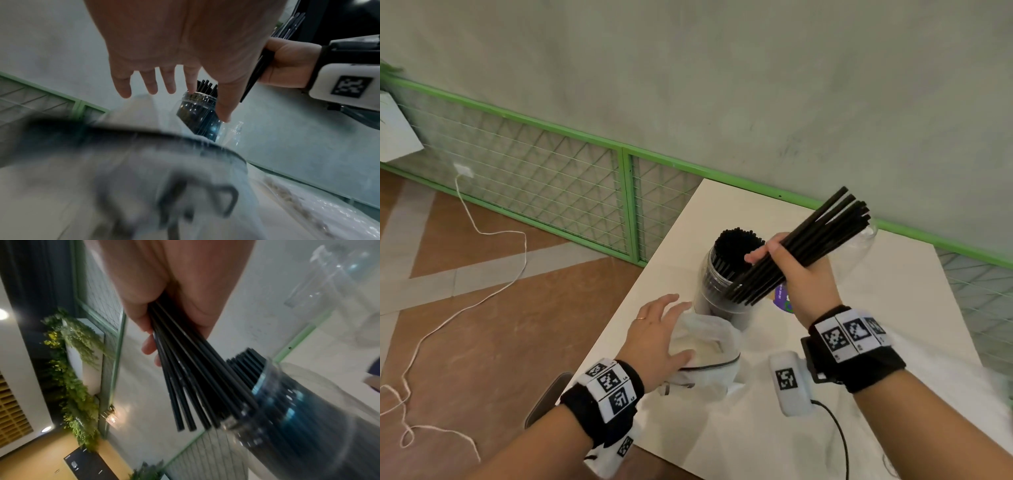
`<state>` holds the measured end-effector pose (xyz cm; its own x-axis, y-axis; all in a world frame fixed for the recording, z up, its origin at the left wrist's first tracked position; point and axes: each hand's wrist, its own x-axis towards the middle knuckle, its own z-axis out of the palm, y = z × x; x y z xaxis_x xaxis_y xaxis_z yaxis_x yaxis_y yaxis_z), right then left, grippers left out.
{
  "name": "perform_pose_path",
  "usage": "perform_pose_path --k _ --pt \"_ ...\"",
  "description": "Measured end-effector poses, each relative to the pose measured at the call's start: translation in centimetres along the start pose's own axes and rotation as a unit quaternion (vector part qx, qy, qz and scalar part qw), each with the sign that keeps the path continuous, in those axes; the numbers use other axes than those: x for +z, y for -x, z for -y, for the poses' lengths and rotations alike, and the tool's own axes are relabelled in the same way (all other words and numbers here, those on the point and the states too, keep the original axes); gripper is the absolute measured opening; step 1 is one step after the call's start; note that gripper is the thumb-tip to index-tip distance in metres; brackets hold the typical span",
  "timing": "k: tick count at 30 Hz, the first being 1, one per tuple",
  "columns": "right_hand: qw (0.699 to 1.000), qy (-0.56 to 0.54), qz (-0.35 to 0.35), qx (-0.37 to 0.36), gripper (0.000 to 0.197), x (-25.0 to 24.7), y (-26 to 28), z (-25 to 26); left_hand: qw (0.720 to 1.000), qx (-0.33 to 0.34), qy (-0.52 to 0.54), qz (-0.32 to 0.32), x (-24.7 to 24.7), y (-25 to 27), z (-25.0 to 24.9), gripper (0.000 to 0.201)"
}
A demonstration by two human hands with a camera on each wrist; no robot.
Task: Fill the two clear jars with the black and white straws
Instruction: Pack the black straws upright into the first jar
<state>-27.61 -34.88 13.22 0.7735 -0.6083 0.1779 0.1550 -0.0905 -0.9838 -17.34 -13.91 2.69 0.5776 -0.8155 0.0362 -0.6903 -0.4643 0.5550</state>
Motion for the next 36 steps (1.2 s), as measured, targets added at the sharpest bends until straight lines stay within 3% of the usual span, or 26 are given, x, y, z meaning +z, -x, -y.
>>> perform_pose_path --k 4,10,17,22,29,36 --pt "0.997 -0.016 0.042 0.063 0.009 0.4 -2.3 1.2 0.999 0.035 -0.023 -0.005 -0.9 -2.6 -1.5 0.077" --pt "0.995 -0.003 0.025 0.097 0.008 1.2 -5.5 1.2 0.992 0.064 -0.109 -0.007 -2.1 -6.3 -3.6 0.067" --pt "0.997 -0.003 0.015 0.075 0.007 1.6 -8.6 0.2 0.976 0.039 -0.21 0.047 -2.9 -7.0 -4.2 0.064" --pt "0.998 0.037 0.038 0.044 0.003 1.6 -7.9 -1.1 0.975 0.04 -0.211 0.053 -3.4 -7.0 -4.4 0.064" --pt "0.993 0.102 0.058 0.007 0.016 0.8 -7.1 -2.2 0.976 0.039 -0.209 0.053 -3.5 -7.1 -4.6 0.064" --pt "0.977 0.191 0.082 0.037 0.006 0.7 -6.0 -3.2 0.976 0.036 -0.205 0.062 -3.7 -7.3 -4.6 0.063"
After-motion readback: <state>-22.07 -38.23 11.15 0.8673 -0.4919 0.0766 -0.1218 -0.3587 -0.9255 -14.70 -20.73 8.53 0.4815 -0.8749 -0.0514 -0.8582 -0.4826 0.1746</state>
